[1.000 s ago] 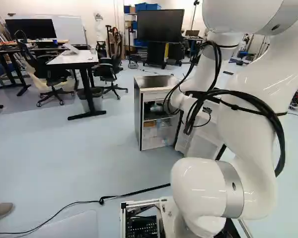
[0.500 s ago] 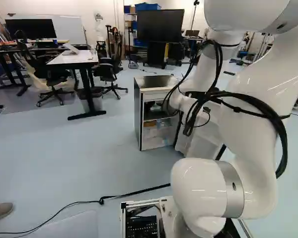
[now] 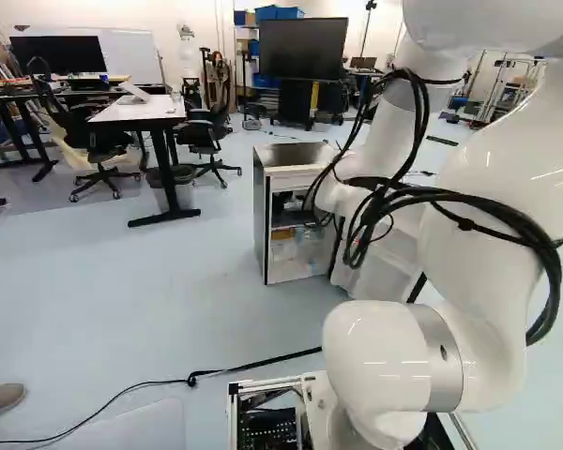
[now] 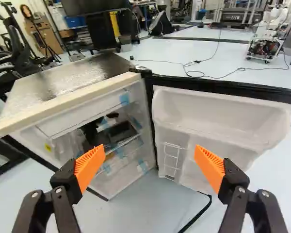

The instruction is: Open the fridge door

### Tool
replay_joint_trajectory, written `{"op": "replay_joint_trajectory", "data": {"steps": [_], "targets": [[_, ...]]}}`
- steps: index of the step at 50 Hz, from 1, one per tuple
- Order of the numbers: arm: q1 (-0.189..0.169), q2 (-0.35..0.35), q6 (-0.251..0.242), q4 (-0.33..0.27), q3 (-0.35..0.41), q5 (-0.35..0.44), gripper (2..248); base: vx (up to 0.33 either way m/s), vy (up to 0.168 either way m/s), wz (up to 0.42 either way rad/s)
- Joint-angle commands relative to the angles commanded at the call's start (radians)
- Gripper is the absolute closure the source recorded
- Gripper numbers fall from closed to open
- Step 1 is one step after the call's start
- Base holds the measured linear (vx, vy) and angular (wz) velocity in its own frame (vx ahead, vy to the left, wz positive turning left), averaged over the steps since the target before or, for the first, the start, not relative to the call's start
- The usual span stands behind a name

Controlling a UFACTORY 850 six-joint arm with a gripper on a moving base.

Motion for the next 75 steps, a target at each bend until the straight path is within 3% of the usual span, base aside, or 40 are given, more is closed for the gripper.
{"op": "replay_joint_trajectory", "data": {"steps": [41, 75], "targets": [[0.131, 0.254, 0.000, -0.217, 0.216, 0.009, 3, 0.000, 0.000, 0.000], [0.173, 0.334, 0.000, -0.286, 0.284, 0.012, 3, 0.000, 0.000, 0.000]]}}
